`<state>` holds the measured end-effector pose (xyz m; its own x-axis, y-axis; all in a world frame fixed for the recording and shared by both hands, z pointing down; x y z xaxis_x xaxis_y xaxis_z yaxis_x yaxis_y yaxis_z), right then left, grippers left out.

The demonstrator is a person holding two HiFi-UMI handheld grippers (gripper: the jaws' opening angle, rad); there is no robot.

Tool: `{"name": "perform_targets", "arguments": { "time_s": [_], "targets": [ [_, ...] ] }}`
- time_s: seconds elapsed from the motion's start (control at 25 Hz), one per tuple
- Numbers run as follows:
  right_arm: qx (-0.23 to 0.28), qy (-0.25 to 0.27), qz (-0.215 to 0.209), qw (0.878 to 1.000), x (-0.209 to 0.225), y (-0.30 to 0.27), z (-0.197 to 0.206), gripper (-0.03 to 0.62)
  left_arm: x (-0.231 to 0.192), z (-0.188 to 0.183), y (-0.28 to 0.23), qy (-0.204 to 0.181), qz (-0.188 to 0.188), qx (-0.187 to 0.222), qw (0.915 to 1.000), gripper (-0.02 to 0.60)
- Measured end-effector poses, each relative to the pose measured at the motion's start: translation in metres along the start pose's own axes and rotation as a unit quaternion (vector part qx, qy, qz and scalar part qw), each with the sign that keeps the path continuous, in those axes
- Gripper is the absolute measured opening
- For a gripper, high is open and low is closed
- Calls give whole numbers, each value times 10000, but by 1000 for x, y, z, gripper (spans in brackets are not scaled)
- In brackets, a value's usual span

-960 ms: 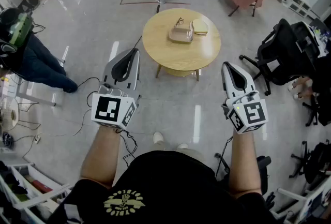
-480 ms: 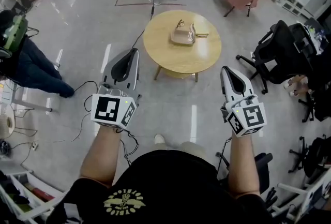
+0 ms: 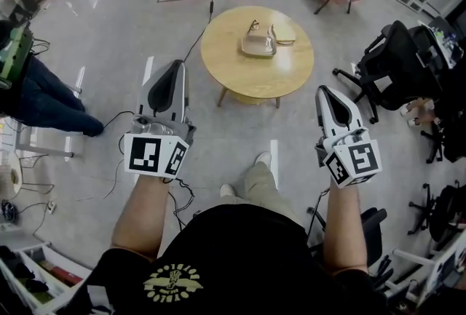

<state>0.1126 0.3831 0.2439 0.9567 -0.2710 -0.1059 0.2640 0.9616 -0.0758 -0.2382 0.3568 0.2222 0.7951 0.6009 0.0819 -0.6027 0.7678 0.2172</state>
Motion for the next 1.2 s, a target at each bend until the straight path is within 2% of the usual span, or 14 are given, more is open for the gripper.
{"name": "perform_targets", "arguments": {
  "time_s": [0.2,0.28,0.44,0.56,0.8,1.0,1.2],
  "targets": [
    [-13,14,-22,10000,4,-16,0,14,0,26,-21,-23,274,-607,9978,17],
    [-36,52,-28,10000,10,-24,3,14,2,33,-30,-68,336,-719,9968,17],
    [-153,-74,116,9998,28,-38,15,14,1,43,-49,-12,380,-785,9962,17],
    [-147,-131,190,9996,40,-49,17,14,-2,46,-63,-116,369,-858,9956,17],
    [-81,7,157,9998,51,-70,17,14,-2,54,-89,-121,346,-1044,9939,17],
    [-33,192,128,9997,52,-84,13,15,-2,52,-111,-100,387,-1014,9940,17],
    [-76,393,39,9992,64,-99,18,15,-1,67,-131,-21,368,-1179,9923,17]
  ]
}}
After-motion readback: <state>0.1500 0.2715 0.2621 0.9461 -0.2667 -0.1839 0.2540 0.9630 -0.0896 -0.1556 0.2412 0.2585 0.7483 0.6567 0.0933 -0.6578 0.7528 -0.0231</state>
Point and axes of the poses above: the fingertips, and each gripper's own axes: y backward along the fingers, x to its right, z out of its underside, the point moved 9 cm from there along y, backward along the fingers, and after that the axes turned 12 degrees about z, right-handed, at the moved point
